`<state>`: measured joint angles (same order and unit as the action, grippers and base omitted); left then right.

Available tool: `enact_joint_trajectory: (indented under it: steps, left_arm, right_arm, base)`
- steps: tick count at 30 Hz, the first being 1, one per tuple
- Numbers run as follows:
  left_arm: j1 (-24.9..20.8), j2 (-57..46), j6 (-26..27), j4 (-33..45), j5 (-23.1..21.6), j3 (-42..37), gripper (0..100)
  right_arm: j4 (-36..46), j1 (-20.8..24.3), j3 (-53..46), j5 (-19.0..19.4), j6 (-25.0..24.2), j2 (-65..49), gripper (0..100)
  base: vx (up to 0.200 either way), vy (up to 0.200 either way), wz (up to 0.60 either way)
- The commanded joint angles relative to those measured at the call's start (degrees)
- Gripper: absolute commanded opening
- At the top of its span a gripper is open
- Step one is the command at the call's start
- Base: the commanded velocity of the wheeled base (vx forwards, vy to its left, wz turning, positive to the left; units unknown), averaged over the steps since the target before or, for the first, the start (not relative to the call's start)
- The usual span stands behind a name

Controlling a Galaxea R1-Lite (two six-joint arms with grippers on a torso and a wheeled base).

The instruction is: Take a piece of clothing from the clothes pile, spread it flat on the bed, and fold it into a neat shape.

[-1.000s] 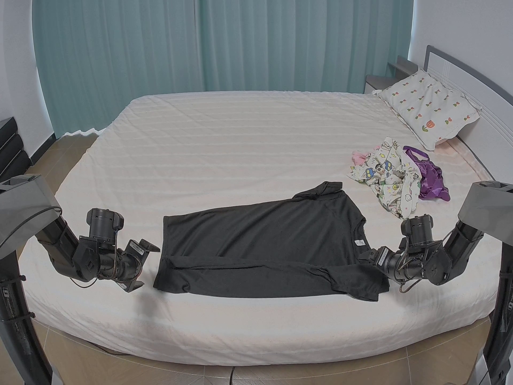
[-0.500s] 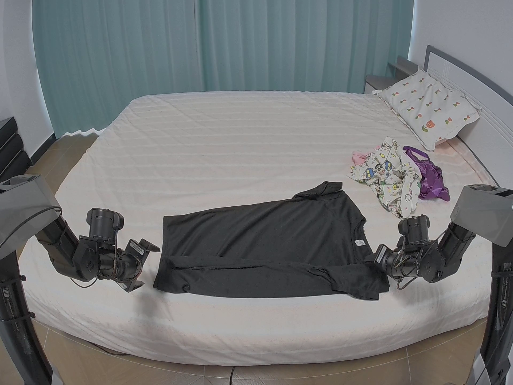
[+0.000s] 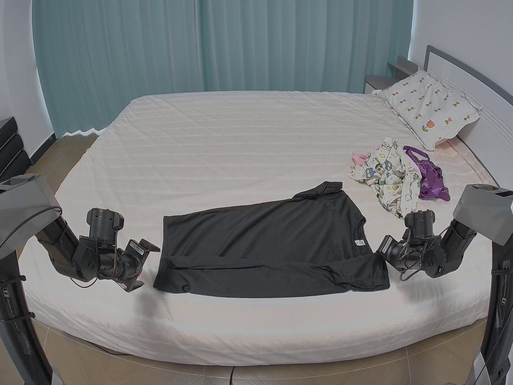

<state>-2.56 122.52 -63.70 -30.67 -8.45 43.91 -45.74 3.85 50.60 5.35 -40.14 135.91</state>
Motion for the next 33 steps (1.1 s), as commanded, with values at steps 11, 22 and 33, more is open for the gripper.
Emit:
enact_joint_trajectory:
  steps: [11,22,33]
  left_arm:
    - [0.0,0.0,0.0,0.0,0.0,0.0,100]
    - [-0.1,-0.2,0.4,-0.2,-0.1,0.4,100]
    - [-6.5,1.5,0.7,-0.9,5.0,8.2,100]
  right_arm:
    - [-4.5,-0.3,-1.1,1.1,0.3,1.0,0]
    - [-9.3,-2.5,-5.3,1.0,-3.6,-3.7,100]
    - [-9.5,-1.6,-9.9,1.2,-16.6,-6.1,100]
  base:
    - [0.0,0.0,0.0]
    - [0.0,0.0,0.0]
    - [0.0,0.0,0.0]
